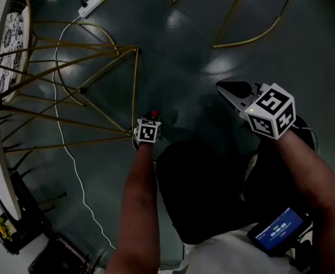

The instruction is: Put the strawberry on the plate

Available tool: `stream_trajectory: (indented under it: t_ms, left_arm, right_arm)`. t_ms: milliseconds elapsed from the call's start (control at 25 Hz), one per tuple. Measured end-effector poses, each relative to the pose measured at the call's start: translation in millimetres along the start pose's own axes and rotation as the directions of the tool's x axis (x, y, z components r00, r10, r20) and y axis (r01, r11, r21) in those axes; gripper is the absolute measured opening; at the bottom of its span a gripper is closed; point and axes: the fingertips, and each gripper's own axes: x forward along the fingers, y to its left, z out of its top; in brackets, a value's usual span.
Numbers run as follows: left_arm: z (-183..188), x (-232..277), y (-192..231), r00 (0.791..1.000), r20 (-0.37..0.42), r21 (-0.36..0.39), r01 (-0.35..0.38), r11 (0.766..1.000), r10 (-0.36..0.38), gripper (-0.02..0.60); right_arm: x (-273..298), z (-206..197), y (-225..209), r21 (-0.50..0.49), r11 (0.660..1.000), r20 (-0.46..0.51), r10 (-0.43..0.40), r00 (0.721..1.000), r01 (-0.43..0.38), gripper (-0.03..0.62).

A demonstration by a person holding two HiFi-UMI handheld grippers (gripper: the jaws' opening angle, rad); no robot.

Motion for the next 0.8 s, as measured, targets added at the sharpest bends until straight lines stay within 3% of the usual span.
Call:
stream_trajectory:
  t_ms: [240, 360, 520, 640, 800]
  left_arm:
    - [22, -26, -15, 0.997, 0.068, 0.027, 0.018, 0.999, -0.02, 0.158]
    - [48, -55, -25, 0.994, 0.111, -0.006, 0.014, 1.0, -0.013, 0.158]
    - [63, -118, -61, 0.99, 0.135, -0.03, 0.042, 0.999, -0.038, 0.158]
    - [70, -172, -85, 0.987, 0.137, -0.042, 0.087, 0.995, -0.081, 0.158]
    - [86, -266, -114, 0.986, 0.145, -0.073, 0.098, 0.993, -0.086, 0.158]
  right_arm:
    - [3, 12, -6, 0.055, 0.998, 0.041, 0.009, 0.999, -0.012, 0.005]
    - [0, 25, -7, 0.043, 0.999, 0.042, 0.017, 0.999, -0.019, 0.005]
    - [-32, 37, 23, -0.104, 0.994, -0.004, 0.018, 1.0, -0.018, 0.005]
    - [-71, 60, 49, -0.256, 0.966, -0.026, 0.015, 1.0, -0.021, 0.005]
    - [-147, 100, 70, -0.27, 0.963, -0.023, 0.001, 1.0, -0.007, 0.005]
